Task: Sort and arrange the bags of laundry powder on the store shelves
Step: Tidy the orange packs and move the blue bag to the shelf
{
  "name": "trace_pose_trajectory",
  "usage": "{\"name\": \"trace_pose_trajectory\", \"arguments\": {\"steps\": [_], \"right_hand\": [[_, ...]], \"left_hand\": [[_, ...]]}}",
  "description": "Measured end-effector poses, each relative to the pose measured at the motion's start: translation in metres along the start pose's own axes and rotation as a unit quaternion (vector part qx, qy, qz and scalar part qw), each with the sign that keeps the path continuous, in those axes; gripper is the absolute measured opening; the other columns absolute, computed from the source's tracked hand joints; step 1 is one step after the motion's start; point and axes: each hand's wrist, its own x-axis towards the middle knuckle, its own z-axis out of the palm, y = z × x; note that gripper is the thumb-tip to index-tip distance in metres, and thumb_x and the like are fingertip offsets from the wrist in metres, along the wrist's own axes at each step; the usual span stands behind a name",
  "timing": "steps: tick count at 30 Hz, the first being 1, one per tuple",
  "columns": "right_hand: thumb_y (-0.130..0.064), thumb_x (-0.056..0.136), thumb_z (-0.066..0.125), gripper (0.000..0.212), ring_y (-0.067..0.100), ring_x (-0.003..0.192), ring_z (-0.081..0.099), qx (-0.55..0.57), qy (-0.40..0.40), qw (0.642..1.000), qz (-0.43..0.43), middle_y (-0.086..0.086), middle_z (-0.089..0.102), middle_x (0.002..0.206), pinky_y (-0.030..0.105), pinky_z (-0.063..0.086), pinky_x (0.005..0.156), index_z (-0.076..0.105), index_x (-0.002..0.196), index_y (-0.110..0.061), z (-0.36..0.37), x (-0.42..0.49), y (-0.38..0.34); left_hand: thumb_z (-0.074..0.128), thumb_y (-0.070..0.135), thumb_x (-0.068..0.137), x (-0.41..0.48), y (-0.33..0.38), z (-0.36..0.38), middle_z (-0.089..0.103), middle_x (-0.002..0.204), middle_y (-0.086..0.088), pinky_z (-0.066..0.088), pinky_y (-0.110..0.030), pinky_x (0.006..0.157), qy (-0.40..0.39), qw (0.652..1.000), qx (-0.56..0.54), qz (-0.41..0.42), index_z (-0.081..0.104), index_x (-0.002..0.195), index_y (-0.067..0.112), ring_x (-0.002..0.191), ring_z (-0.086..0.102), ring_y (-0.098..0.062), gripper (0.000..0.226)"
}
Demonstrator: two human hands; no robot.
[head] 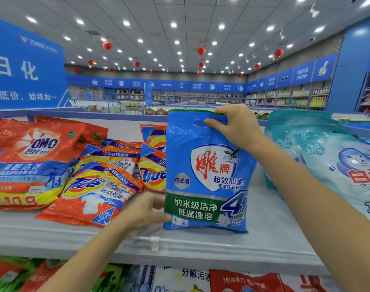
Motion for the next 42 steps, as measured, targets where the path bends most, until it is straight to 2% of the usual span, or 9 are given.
{"name": "trace_pose_trajectory", "arguments": {"steps": [5,8,13,16,20,24,35,40,42], "right_hand": [[-0.040,0.085,0.066,0.035,0.023,0.085,0.059,0.003,-0.009,1.000,0.004,0.006,0.067,0.087,0.026,0.034,0.066,0.069,0.099,-0.008,-0.005,-0.002,0.000],[-0.035,0.083,0.069,0.029,0.014,0.084,0.050,0.081,0.031,0.996,0.019,-0.007,0.056,0.085,0.033,0.044,0.076,0.066,0.102,-0.013,-0.016,-0.014,0.003],[-0.028,0.081,0.071,0.050,0.010,0.095,0.049,0.257,0.113,0.941,0.191,-0.001,0.051,0.107,0.007,0.037,0.081,0.042,0.122,-0.023,-0.026,-0.080,0.039],[-0.019,0.079,0.072,0.054,0.020,0.095,0.058,0.305,-0.125,0.897,0.293,0.011,0.057,0.112,0.016,0.049,0.078,0.044,0.125,-0.014,-0.013,-0.121,0.062],[-0.027,0.075,0.078,0.058,0.003,0.107,0.060,0.323,-0.412,0.802,0.288,-0.012,0.060,0.120,0.015,0.049,0.084,0.046,0.122,-0.033,0.020,-0.151,0.048],[-0.012,0.076,0.076,0.039,0.007,0.097,0.067,0.364,-0.326,0.807,0.331,-0.008,0.070,0.107,0.022,0.053,0.085,0.060,0.110,-0.025,0.027,-0.154,0.036],[-0.039,0.068,0.064,0.036,0.011,0.076,0.071,0.346,-0.030,0.855,0.384,-0.004,0.075,0.086,0.016,0.053,0.063,0.065,0.096,-0.016,-0.085,-0.185,-0.011],[-0.032,0.080,0.055,0.012,-0.020,0.063,0.058,0.274,0.100,0.857,0.424,-0.040,0.062,0.070,-0.002,0.040,0.052,0.053,0.091,-0.037,-0.132,-0.241,-0.022],[-0.033,0.077,0.055,0.017,-0.014,0.066,0.063,0.262,0.132,0.845,0.448,-0.033,0.067,0.075,0.001,0.044,0.054,0.058,0.093,-0.036,-0.153,-0.272,-0.023]], "left_hand": [[0.074,0.039,0.064,0.021,0.035,-0.007,0.072,0.107,0.011,0.057,-0.025,0.073,0.044,0.945,-0.318,0.058,0.061,0.113,0.027,0.098,0.069,-0.011,0.051],[0.071,0.033,0.064,0.035,0.049,0.001,0.075,0.099,0.000,0.059,-0.033,0.073,0.093,0.920,-0.381,0.030,0.064,0.104,0.018,0.089,0.072,-0.020,0.043],[0.071,0.030,0.067,0.040,0.047,0.013,0.076,0.095,-0.004,0.059,-0.028,0.062,0.150,0.889,-0.429,0.050,0.066,0.101,0.014,0.082,0.073,-0.021,0.038],[0.068,0.026,0.078,0.041,0.047,0.015,0.076,0.090,-0.001,0.058,-0.028,0.059,0.160,0.882,-0.440,0.048,0.066,0.100,0.015,0.078,0.073,-0.019,0.024],[0.062,0.022,0.088,0.041,0.051,0.017,0.076,0.083,0.000,0.058,-0.028,0.055,0.167,0.873,-0.457,0.041,0.066,0.097,0.015,0.071,0.073,-0.017,0.012],[0.062,0.020,0.090,0.039,0.059,0.014,0.075,0.080,0.000,0.058,-0.031,0.056,0.165,0.863,-0.476,0.026,0.064,0.093,0.015,0.068,0.072,-0.017,0.007],[0.059,0.021,0.088,0.031,0.124,0.036,0.076,0.087,0.004,0.058,-0.029,0.058,0.041,0.809,-0.572,0.129,0.066,0.099,0.020,0.076,0.073,-0.015,0.013],[0.063,0.027,0.069,0.015,0.148,0.107,0.075,0.079,0.009,0.056,-0.021,0.056,-0.059,0.815,-0.558,0.148,0.064,0.095,0.019,0.070,0.072,-0.007,0.026],[0.076,0.024,0.066,0.004,0.154,0.148,0.075,0.077,0.008,0.055,-0.020,0.055,-0.114,0.822,-0.539,0.145,0.064,0.093,0.018,0.068,0.071,-0.006,0.031]]}}
